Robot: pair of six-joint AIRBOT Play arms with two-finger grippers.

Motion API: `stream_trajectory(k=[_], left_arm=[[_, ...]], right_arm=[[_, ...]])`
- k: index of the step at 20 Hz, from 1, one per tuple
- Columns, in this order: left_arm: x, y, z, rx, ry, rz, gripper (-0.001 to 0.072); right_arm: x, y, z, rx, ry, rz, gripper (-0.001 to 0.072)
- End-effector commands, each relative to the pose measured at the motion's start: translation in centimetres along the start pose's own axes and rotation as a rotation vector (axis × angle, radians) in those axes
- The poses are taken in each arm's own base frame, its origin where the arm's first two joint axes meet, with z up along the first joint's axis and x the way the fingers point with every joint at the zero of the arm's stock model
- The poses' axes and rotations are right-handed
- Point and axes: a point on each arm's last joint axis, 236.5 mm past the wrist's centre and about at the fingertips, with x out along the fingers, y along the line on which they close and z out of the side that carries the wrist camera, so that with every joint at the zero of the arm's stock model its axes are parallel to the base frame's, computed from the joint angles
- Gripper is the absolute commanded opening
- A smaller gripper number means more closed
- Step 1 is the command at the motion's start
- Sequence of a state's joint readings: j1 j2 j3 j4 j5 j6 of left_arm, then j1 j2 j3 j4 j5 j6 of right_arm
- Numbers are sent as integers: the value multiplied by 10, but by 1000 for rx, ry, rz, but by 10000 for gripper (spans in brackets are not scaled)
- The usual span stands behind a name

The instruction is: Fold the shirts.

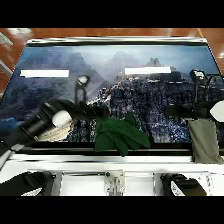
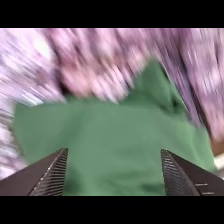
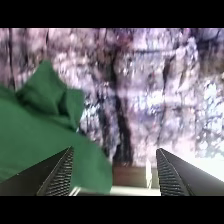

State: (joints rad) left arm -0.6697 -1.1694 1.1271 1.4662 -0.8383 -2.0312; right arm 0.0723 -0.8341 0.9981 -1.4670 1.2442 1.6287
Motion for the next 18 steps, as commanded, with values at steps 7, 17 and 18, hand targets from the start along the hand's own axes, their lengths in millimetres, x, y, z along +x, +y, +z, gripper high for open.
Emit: stream_trajectory(k=[7,17,18], left_arm=[[-49,121,-90,-140,423,43,716],[40,67,-213,-379,409,-176,714],[47,65,-203,-411,361,-179,713]], right_arm=[[19,-82,-49,177,177,3,620],[49,-60,-55,421,165,295,631],[48,-59,-57,419,175,300,631]])
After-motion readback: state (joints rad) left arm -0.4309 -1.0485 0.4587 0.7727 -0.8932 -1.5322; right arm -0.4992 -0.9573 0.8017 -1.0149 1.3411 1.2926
